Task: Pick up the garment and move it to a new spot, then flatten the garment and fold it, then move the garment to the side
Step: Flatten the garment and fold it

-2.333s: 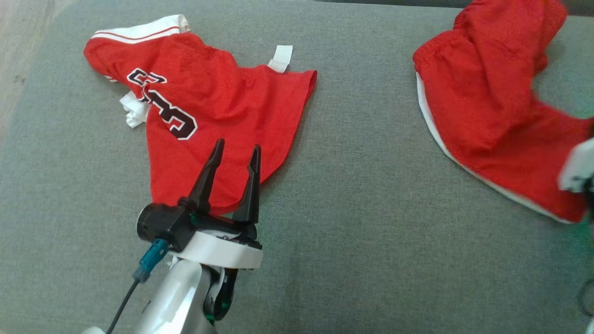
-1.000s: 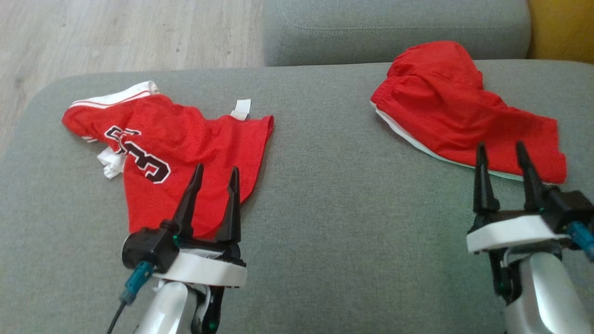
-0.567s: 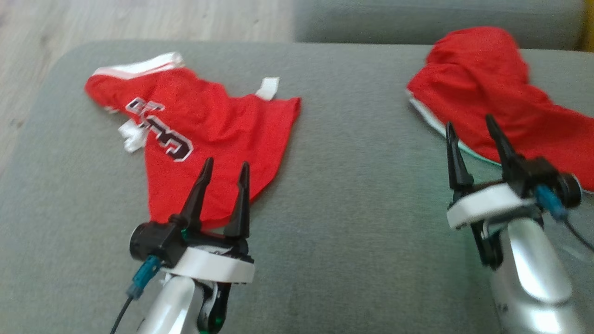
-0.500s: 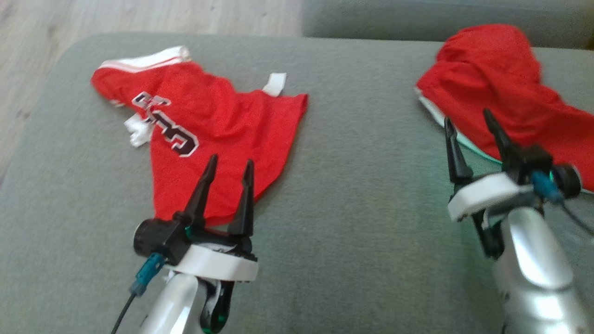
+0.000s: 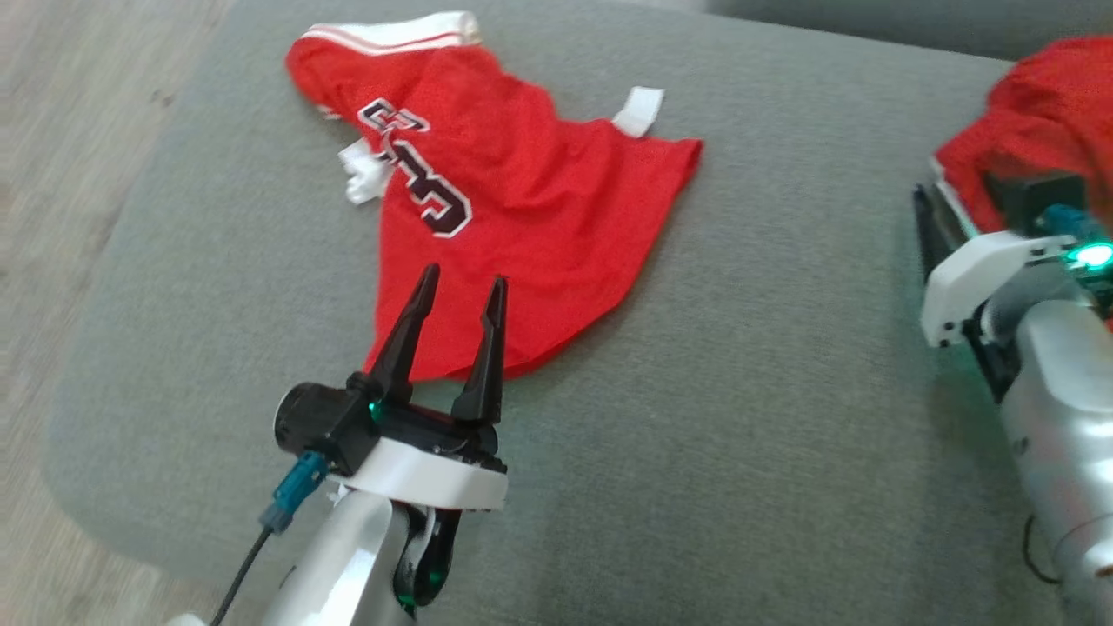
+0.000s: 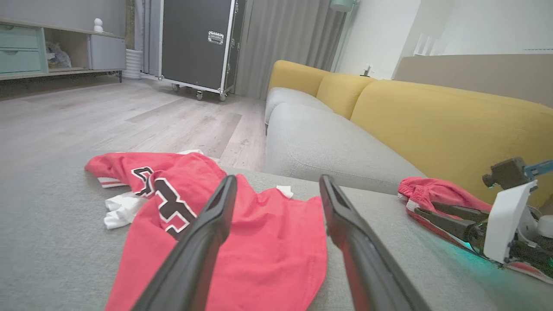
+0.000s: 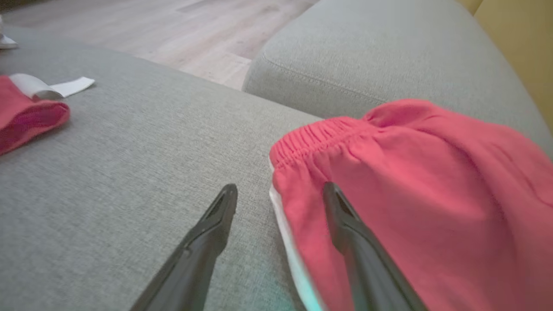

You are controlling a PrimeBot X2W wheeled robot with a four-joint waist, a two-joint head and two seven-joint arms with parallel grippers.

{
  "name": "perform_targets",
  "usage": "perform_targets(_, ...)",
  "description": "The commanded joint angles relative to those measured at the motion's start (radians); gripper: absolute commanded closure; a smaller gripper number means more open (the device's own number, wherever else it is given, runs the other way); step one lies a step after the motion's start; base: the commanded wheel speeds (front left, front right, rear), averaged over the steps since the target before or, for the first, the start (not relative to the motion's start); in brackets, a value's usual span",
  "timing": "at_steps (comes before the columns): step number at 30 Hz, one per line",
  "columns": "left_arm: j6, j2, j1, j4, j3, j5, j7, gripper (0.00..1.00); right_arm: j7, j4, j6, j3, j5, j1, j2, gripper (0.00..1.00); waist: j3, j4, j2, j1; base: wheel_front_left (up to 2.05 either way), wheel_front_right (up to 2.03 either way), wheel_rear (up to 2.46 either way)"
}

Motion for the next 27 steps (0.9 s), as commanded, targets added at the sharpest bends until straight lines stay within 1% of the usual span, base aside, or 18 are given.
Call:
perform_targets(1, 0.008, 0.006, -0.042, -0.037, 0.021, -0.009, -0.008, 0.0, 0.004, 0.019, 0.003, 0.001, -0.005, -0.053, -0.011, 0.0, 0.024, 0.032, 0.0, -0.0002, 0.0, 0.0, 0.0)
perform_targets(5, 0.012, 0.006, -0.045, -0.041, 0.011, -0.014, -0.008, 0.0, -0.002, 0.092, 0.003, -0.014, -0.016, -0.096, -0.031, 0.0, 0.037, 0.051, 0.0, -0.0002, 0.0, 0.0, 0.0)
perform_targets(8, 0.013, 0.006, -0.047, -0.044, 0.007, -0.016, -0.008, 0.0, -0.011, 0.118, 0.003, -0.021, -0.022, -0.114, -0.038, 0.0, 0.044, 0.057, 0.0, -0.0002, 0.0, 0.0, 0.0)
perform_targets(12, 0.016, 0.006, -0.049, -0.048, -0.001, -0.018, -0.008, 0.0, -0.009, 0.171, 0.003, -0.048, -0.004, -0.14, -0.03, 0.0, 0.053, 0.064, 0.0, -0.0002, 0.0, 0.0, 0.0)
perform_targets(13, 0.016, 0.006, -0.05, -0.049, -0.001, -0.018, -0.008, 0.0, -0.007, 0.181, 0.003, -0.048, 0.001, -0.144, -0.026, 0.14, 0.054, 0.065, 0.0, -0.0002, 0.0, 0.0, 0.0)
perform_targets(14, 0.017, 0.006, -0.05, -0.049, -0.002, -0.018, -0.008, 0.0, -0.004, 0.19, 0.003, -0.05, 0.009, -0.147, -0.023, 0.75, 0.055, 0.065, 0.0, -0.0002, 0.0, 0.0, 0.0)
perform_targets(15, 0.017, 0.006, -0.051, -0.048, -0.002, -0.018, -0.008, 0.0, -0.003, 0.197, 0.003, -0.05, 0.018, -0.149, -0.019, 1.0, 0.055, 0.064, 0.0, -0.0002, 0.0, 0.0, 0.0)
perform_targets(21, 0.019, 0.006, -0.056, -0.042, 0.005, -0.016, -0.008, 0.0, -0.004, 0.221, 0.003, -0.014, 0.096, -0.149, 0.027, 1.0, 0.047, 0.046, 0.0, -0.0002, 0.0, 0.0, 0.0)
perform_targets(25, 0.017, 0.006, -0.054, -0.035, 0.01, -0.008, -0.008, 0.0, -0.005, 0.223, 0.003, 0.05, 0.181, -0.136, 0.071, 1.0, 0.028, 0.027, 0.0, -0.0002, 0.0, 0.0, 0.0)
perform_targets(27, 0.016, 0.006, -0.051, -0.032, 0.013, -0.005, -0.008, 0.0, 0.002, 0.213, 0.003, 0.103, 0.229, -0.122, 0.094, 1.0, 0.014, 0.017, 0.0, -0.0002, 0.0, 0.0, 0.0)
